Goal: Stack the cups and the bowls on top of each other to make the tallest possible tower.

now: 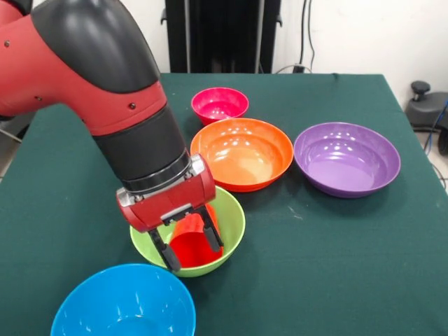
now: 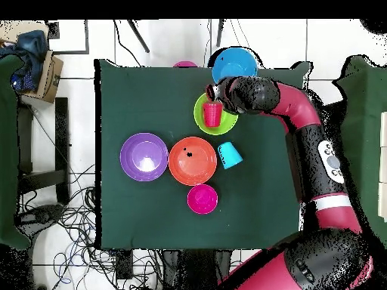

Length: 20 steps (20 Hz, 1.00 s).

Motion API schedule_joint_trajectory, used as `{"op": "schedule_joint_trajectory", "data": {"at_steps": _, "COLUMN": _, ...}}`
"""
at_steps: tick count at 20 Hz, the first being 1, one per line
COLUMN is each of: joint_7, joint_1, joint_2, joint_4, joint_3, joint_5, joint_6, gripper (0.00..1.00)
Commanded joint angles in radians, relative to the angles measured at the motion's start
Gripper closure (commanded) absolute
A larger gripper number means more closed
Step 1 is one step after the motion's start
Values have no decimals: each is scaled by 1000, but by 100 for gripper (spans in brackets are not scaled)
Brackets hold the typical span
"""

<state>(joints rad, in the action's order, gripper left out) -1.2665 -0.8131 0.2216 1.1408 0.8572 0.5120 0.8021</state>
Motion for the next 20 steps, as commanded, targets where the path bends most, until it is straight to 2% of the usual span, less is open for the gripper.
{"op": "schedule_joint_trajectory", "data": {"at_steps": 1, "joint_7": -43, "joint_1": 24, "joint_2": 8, "joint_4": 7, "joint_3": -61, "joint_5": -30, "joint_6": 3, "gripper": 0}}
{"op": "schedule_joint_trajectory", "data": {"at_steps": 4, "joint_7": -33, "joint_1": 35, "joint_2": 6, "joint_4": -40, "joint_3": -62, "joint_5": -53, "joint_6": 34, "gripper": 0}}
{"op": "schedule_joint_trajectory", "data": {"at_steps": 11, "joint_7": -26, "joint_1": 63, "joint_2": -18, "joint_4": -104, "joint_3": -85, "joint_5": -59, "joint_6": 27, "gripper": 0}}
{"op": "schedule_joint_trajectory", "data": {"at_steps": 20, "joint_7": -22, "joint_1": 104, "joint_2": -91, "joint_4": -225, "joint_3": -113, "joint_5": -26, "joint_6": 10, "gripper": 0}}
